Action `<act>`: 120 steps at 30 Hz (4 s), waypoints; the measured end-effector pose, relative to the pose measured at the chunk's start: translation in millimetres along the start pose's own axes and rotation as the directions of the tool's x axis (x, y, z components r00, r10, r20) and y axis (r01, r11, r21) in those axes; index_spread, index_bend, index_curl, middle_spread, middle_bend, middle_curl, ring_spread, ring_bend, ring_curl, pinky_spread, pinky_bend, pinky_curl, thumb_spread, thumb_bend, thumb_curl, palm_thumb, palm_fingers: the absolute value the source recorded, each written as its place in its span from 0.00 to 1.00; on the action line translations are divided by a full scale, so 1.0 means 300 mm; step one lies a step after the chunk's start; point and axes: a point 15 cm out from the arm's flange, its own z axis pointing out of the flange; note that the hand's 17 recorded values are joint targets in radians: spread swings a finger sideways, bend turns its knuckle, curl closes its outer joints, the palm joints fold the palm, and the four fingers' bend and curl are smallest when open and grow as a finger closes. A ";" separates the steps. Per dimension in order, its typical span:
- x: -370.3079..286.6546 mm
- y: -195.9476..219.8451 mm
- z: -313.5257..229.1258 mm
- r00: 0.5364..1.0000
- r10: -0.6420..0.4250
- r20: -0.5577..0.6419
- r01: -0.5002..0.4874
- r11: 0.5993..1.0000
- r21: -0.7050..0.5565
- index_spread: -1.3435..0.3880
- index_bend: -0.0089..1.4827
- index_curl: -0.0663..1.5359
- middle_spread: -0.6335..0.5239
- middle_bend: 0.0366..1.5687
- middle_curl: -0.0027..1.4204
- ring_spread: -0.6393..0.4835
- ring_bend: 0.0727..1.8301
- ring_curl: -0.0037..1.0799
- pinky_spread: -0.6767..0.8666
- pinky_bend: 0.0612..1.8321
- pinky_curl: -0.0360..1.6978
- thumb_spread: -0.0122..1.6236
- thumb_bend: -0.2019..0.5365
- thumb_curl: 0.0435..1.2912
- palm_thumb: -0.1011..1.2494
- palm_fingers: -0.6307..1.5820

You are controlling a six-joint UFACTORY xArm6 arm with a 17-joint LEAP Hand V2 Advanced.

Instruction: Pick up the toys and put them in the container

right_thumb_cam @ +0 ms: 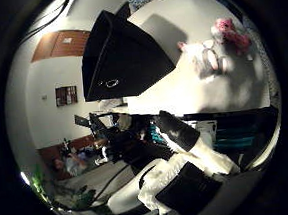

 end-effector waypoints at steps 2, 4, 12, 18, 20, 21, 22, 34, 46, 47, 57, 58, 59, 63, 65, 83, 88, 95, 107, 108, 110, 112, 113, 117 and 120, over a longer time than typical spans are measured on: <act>0.006 -0.008 0.001 1.000 0.000 -0.002 0.000 1.000 0.002 0.56 0.10 0.21 0.56 0.11 0.22 0.76 0.13 0.21 0.73 0.24 0.19 0.71 0.24 0.21 0.50 0.36; 0.010 -0.011 -0.001 1.000 0.000 -0.004 0.000 1.000 -0.001 0.57 0.10 0.20 0.57 0.12 0.22 0.76 0.13 0.21 0.73 0.24 0.19 0.71 0.24 0.21 0.48 0.35; 0.058 -0.089 -0.031 0.999 0.035 -0.019 -0.035 0.999 0.015 0.60 0.11 0.20 0.66 0.11 0.23 0.77 0.15 0.23 0.73 0.26 0.19 0.70 0.24 0.20 0.45 0.34; 0.122 -0.187 0.000 0.996 0.084 -0.032 -0.083 0.995 0.047 0.60 0.11 0.20 0.68 0.13 0.24 0.77 0.17 0.24 0.74 0.26 0.19 0.70 0.24 0.20 0.44 0.35; 0.145 -0.228 0.037 0.995 0.099 -0.027 -0.098 0.994 0.038 0.61 0.10 0.19 0.68 0.12 0.23 0.77 0.18 0.24 0.74 0.27 0.19 0.70 0.24 0.20 0.44 0.34; 0.151 -0.245 0.054 0.994 0.103 -0.026 -0.102 0.994 0.033 0.61 0.10 0.19 0.69 0.12 0.23 0.77 0.18 0.24 0.74 0.28 0.19 0.70 0.24 0.20 0.44 0.34; 0.157 -0.262 0.070 0.994 0.110 -0.024 -0.109 0.994 0.029 0.61 0.10 0.19 0.69 0.12 0.23 0.77 0.18 0.24 0.74 0.28 0.19 0.70 0.24 0.20 0.44 0.33; 0.293 -0.475 0.297 0.985 0.167 -0.036 -0.165 0.985 0.055 0.61 0.11 0.20 0.68 0.13 0.23 0.77 0.17 0.23 0.73 0.27 0.18 0.69 0.24 0.20 0.43 0.33; 0.420 -0.525 0.488 0.974 0.222 -0.033 -0.222 0.975 -0.001 0.61 0.11 0.20 0.68 0.12 0.23 0.77 0.16 0.23 0.74 0.27 0.18 0.69 0.24 0.21 0.43 0.34; 0.434 -0.523 0.499 0.973 0.229 -0.033 -0.229 0.973 -0.003 0.61 0.11 0.20 0.68 0.12 0.23 0.77 0.16 0.23 0.74 0.26 0.18 0.69 0.24 0.21 0.43 0.34; 0.563 -0.524 0.506 0.963 0.263 -0.061 -0.265 0.964 -0.013 0.61 0.11 0.20 0.67 0.12 0.23 0.77 0.15 0.23 0.73 0.25 0.18 0.68 0.24 0.21 0.43 0.34; 0.566 -0.523 0.513 0.962 0.266 -0.059 -0.267 0.964 -0.018 0.61 0.11 0.20 0.67 0.12 0.23 0.77 0.15 0.23 0.73 0.25 0.18 0.68 0.24 0.21 0.43 0.34; 0.570 -0.520 0.525 0.962 0.269 -0.057 -0.270 0.962 -0.025 0.61 0.11 0.20 0.67 0.12 0.23 0.77 0.15 0.23 0.73 0.25 0.18 0.68 0.24 0.21 0.43 0.34; 0.597 -0.535 0.549 0.961 0.269 -0.065 -0.272 0.961 -0.042 0.61 0.11 0.20 0.66 0.12 0.23 0.77 0.14 0.23 0.73 0.25 0.18 0.68 0.24 0.21 0.43 0.33; 0.599 -0.532 0.566 0.961 0.268 -0.070 -0.272 0.961 -0.055 0.61 0.11 0.20 0.66 0.11 0.23 0.78 0.14 0.23 0.73 0.25 0.18 0.68 0.24 0.21 0.43 0.33; 0.624 -0.487 0.713 0.959 0.276 -0.068 -0.284 0.946 -0.158 0.62 0.11 0.20 0.58 0.15 0.25 0.75 0.19 0.25 0.72 0.22 0.18 0.67 0.26 0.22 0.51 0.40; 0.647 -0.478 0.702 0.957 0.270 -0.106 -0.285 0.944 -0.164 0.60 0.10 0.19 0.37 0.32 0.32 0.42 0.39 0.34 0.40 0.32 0.18 0.66 0.26 0.25 0.61 0.66; 0.652 -0.489 0.644 0.956 0.269 -0.119 -0.284 0.950 -0.131 0.50 0.33 0.33 0.24 0.53 0.52 0.27 0.59 0.53 0.18 0.59 0.32 0.62 0.26 0.32 0.73 0.81; 0.559 -0.424 0.341 0.960 0.249 -0.127 -0.262 0.960 -0.098 0.58 0.69 0.61 0.32 0.76 0.70 0.33 0.73 0.73 0.30 0.73 0.52 0.57 0.26 0.47 0.87 0.74; 0.545 -0.420 0.293 0.962 0.241 -0.130 -0.255 0.962 -0.099 0.58 0.70 0.62 0.32 0.77 0.71 0.33 0.73 0.74 0.30 0.73 0.53 0.56 0.25 0.48 0.87 0.73; 0.507 -0.401 0.210 0.966 0.222 -0.136 -0.237 0.965 -0.112 0.58 0.70 0.64 0.33 0.78 0.71 0.33 0.73 0.76 0.31 0.73 0.54 0.56 0.25 0.49 0.87 0.73; 0.459 -0.379 0.134 0.969 0.200 -0.144 -0.218 0.968 -0.124 0.59 0.70 0.65 0.34 0.79 0.71 0.33 0.74 0.77 0.31 0.73 0.56 0.55 0.25 0.51 0.87 0.72; 0.433 -0.373 0.076 0.970 0.184 -0.158 -0.204 0.972 -0.119 0.59 0.70 0.66 0.34 0.79 0.72 0.33 0.74 0.78 0.31 0.73 0.57 0.55 0.25 0.52 0.87 0.72; 0.332 -0.347 -0.115 0.973 0.141 -0.184 -0.160 0.982 -0.097 0.59 0.70 0.68 0.35 0.80 0.72 0.33 0.74 0.80 0.31 0.73 0.60 0.56 0.25 0.53 0.86 0.71; 0.238 -0.330 -0.261 0.974 0.101 -0.201 -0.116 0.991 -0.060 0.59 0.69 0.69 0.35 0.81 0.72 0.33 0.74 0.80 0.31 0.72 0.61 0.56 0.25 0.54 0.85 0.70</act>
